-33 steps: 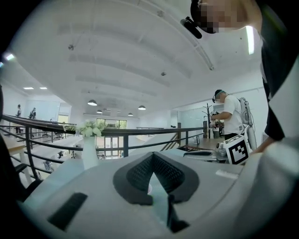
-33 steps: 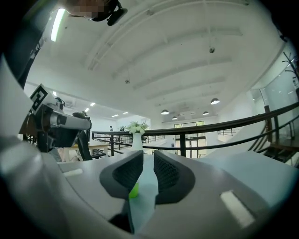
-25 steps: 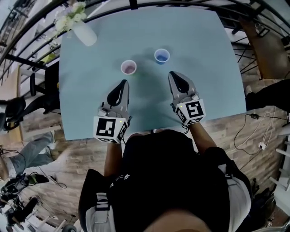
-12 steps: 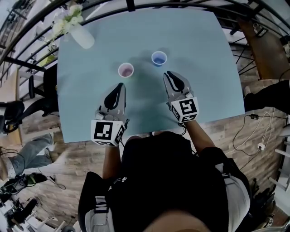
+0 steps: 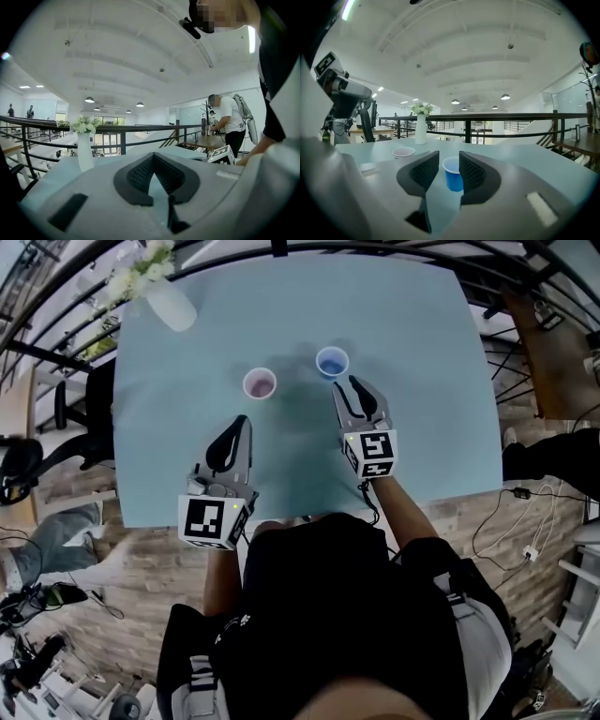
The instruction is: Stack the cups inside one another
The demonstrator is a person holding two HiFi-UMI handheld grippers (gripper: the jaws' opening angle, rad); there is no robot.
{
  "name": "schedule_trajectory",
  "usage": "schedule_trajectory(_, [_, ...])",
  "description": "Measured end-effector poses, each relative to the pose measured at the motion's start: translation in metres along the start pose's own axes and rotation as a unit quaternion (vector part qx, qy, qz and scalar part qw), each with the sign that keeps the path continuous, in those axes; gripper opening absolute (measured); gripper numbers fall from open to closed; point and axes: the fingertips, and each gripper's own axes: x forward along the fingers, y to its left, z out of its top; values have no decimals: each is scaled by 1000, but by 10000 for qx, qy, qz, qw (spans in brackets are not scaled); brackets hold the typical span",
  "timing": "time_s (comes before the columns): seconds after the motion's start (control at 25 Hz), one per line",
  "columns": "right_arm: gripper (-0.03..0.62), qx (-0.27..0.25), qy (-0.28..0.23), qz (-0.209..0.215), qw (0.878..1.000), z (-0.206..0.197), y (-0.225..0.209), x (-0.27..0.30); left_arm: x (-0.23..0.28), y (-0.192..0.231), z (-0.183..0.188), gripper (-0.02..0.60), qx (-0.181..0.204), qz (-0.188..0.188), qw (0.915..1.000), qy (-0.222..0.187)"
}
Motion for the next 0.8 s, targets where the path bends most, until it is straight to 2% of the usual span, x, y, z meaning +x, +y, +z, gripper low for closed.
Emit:
schedule_trajectory(0.2, [167, -91, 123, -61, 9999, -14, -7, 16, -8, 8, -5, -8, -21, 246, 9996, 114])
schedule_trajectory(0.36, [214, -106, 149, -166, 9997, -21, -13, 27, -15, 15, -10, -8, -49, 412, 9989, 201])
schedule_trajectory(0.6, [285, -6, 200, -48, 9998, -29, -11, 42, -21, 24, -14, -8, 1, 604, 9978, 258])
schedule_trajectory(0.72, [299, 56, 208, -60, 9997, -31, -12, 49, -25, 28, -17, -8, -12, 720, 9967, 369])
schedule_trajectory(0.8, [334, 109, 207, -103, 9997, -31, -14, 55, -27, 31, -20, -8, -16, 768, 9962, 409])
